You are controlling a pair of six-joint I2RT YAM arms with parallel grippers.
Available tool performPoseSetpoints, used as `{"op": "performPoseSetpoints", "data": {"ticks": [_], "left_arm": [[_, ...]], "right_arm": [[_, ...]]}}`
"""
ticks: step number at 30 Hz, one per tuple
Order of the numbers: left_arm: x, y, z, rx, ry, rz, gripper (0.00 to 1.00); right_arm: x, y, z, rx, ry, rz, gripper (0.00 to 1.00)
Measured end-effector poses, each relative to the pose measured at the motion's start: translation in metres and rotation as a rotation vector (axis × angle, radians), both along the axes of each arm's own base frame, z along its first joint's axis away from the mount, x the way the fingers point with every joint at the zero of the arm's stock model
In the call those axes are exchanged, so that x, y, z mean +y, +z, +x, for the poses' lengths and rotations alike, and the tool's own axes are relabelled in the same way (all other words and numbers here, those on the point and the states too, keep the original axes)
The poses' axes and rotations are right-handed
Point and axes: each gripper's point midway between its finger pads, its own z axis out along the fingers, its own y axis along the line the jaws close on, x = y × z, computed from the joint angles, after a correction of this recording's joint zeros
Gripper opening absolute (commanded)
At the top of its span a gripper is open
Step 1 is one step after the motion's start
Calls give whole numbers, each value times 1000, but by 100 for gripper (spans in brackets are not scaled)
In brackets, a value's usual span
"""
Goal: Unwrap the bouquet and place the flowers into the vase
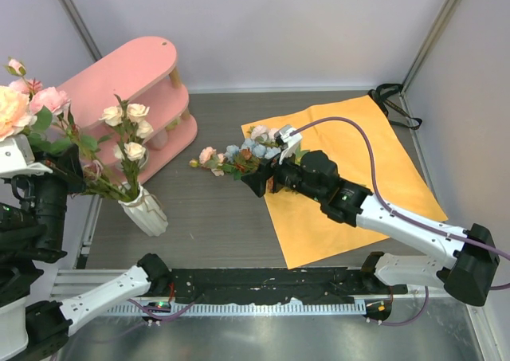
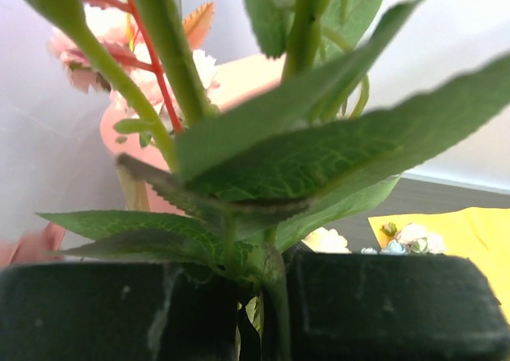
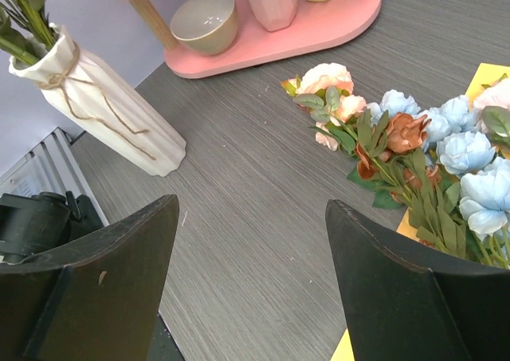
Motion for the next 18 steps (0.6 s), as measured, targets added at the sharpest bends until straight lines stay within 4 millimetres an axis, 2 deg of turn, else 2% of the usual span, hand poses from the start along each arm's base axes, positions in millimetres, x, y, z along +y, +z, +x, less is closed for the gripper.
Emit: {"op": "performPoseSetpoints", "data": {"ticks": [6, 11, 17, 18], "left_arm": [[3, -31, 4, 34, 62, -58, 4], [-3, -65, 11, 79, 92, -65, 6], [-6, -93, 14, 120, 110, -64, 24], [-5, -97, 14, 124, 114, -64, 34]], "right_arm": [[0, -10, 3, 21, -14, -26, 80], [-1, -15, 5, 27, -28, -38, 80], [-2, -29, 8, 50, -43, -76, 80], [-2, -30, 8, 53, -44, -81, 80]]}}
